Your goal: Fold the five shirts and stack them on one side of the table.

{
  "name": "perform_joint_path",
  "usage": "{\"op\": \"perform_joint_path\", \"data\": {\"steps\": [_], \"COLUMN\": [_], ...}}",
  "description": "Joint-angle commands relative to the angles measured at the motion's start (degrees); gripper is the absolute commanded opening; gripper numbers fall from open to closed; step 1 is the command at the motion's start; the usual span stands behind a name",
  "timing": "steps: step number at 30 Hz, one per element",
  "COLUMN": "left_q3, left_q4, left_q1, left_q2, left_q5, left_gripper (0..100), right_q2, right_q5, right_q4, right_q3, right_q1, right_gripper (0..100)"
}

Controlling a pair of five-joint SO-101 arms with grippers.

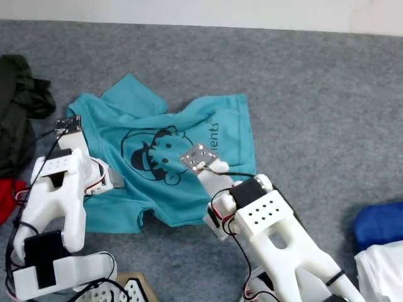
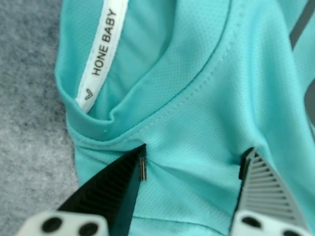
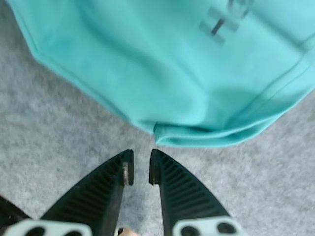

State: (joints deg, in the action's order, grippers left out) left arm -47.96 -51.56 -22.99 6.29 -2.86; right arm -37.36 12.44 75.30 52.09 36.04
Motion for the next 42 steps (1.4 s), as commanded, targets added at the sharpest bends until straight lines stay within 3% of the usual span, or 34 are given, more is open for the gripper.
{"op": "perform_joint_path", "data": {"steps": [1, 7, 11, 17, 25, 38, 42], "left_q3": [1.71, 1.54, 1.36, 1.45, 1.63, 1.63, 1.71], "left_q4": [0.53, 0.53, 0.53, 0.79, 0.79, 0.79, 0.79], "left_q1": [1.19, 1.27, 1.19, 1.19, 1.19, 1.27, 1.27], "left_q2": [-0.48, -0.48, -0.48, -0.57, -0.57, -0.57, -0.57], "left_q5": [0.35, 0.35, 0.35, 0.35, 0.35, 0.35, 0.35], "left_gripper": [30, 30, 30, 30, 30, 30, 30], "right_q2": [-1.63, -0.92, -0.92, -0.92, -0.92, -0.84, -0.84], "right_q5": [1.93, 3.69, 0.79, -1.93, -1.85, -1.93, -1.76], "right_q4": [1.27, -0.57, -4.35, -5.76, -10.95, -14.99, -18.59], "right_q3": [-0.31, 0.22, 0.22, 2.15, 8.13, 11.30, 13.85], "right_q1": [-2.86, -3.91, -3.47, 2.33, -2.24, -2.59, -6.20], "right_gripper": [7.7, 13.5, 14.9, 14.9, 14.9, 14.9, 14.9]}}
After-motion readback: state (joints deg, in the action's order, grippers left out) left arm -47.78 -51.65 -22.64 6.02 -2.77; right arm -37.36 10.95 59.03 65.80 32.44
